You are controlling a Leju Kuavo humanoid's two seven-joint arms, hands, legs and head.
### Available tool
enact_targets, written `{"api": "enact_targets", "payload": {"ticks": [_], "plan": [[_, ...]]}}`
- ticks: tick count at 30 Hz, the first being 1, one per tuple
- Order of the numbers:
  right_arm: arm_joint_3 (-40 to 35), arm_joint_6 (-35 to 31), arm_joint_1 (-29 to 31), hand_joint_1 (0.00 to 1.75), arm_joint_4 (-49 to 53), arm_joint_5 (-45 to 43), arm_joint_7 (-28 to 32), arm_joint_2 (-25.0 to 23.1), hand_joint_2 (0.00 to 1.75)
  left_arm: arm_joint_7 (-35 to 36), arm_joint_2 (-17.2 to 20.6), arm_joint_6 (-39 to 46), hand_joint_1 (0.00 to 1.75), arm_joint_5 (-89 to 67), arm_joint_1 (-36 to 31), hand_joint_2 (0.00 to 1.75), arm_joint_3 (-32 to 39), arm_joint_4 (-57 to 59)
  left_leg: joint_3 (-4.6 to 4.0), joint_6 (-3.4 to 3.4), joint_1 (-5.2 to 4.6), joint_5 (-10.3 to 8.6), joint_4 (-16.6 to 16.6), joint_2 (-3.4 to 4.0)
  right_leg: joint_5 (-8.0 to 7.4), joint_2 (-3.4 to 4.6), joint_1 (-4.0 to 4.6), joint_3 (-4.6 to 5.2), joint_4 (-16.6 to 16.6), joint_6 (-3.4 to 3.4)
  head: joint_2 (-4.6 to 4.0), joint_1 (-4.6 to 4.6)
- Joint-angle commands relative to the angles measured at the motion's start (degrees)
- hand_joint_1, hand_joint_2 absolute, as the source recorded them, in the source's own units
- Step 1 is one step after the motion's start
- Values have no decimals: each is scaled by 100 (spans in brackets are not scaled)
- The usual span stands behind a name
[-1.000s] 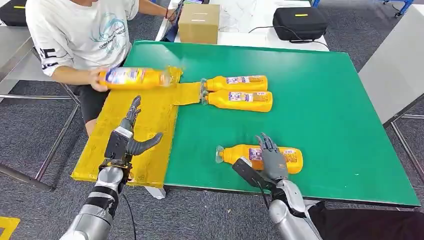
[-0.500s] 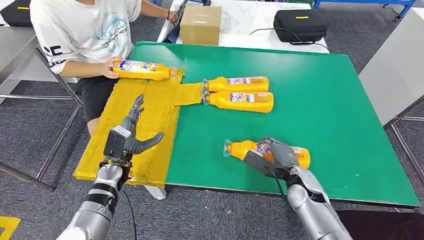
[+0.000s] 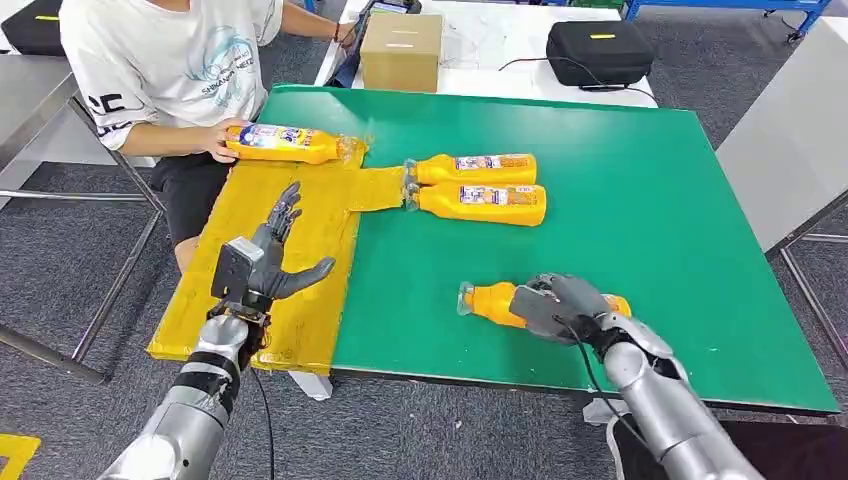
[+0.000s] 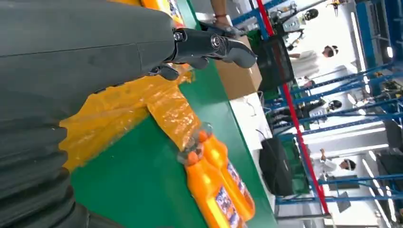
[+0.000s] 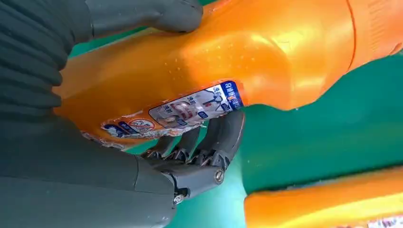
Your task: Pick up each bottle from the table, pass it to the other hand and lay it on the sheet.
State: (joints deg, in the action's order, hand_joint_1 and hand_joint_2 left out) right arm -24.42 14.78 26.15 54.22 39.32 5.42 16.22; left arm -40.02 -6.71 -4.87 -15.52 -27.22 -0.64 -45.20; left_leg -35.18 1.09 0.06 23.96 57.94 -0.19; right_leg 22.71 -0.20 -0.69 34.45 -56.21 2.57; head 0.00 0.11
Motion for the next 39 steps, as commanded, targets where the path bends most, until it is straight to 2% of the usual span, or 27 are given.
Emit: {"api": "enact_targets", "payload": {"ticks": [1,4,7,13,20,28,39], "plan": [[-252,-1614,262,175,-858,-293,-1,-879,175,2,53,182,0,126,-338,175,-134,659,19,-6,7,2,-8,15,-4,14,8,-17,10,-8,0,0],[-50,-2327,112,175,-482,-563,214,-1542,175,42,-36,330,0,103,-349,175,-82,649,23,-14,9,7,-11,35,-3,34,10,-15,6,-16,0,2],[21,-2556,85,175,-281,-728,321,-1874,175,67,-116,377,0,87,-397,175,-91,619,11,-15,9,11,-2,35,3,35,11,5,-12,-17,0,2],[75,-2596,60,175,-252,-804,373,-1858,175,93,-135,398,0,79,-400,175,-104,600,-4,-11,10,7,-2,17,11,6,11,24,-19,-9,0,-2],[60,-2539,95,175,-338,-778,403,-1844,175,89,-136,444,0,58,-373,175,-99,542,-24,-10,4,4,-1,17,7,12,5,34,-15,-10,0,0],[237,-2941,-90,175,-70,-1017,847,-2262,175,211,-235,453,0,152,-376,175,-11,722,-27,-12,3,5,-1,16,8,13,4,39,-17,-11,0,0],[242,-2938,-91,175,-72,-1018,847,-2243,175,211,-230,453,0,153,-383,175,-9,720,-27,-9,6,5,0,14,10,9,6,38,-17,-9,0,0]]}}
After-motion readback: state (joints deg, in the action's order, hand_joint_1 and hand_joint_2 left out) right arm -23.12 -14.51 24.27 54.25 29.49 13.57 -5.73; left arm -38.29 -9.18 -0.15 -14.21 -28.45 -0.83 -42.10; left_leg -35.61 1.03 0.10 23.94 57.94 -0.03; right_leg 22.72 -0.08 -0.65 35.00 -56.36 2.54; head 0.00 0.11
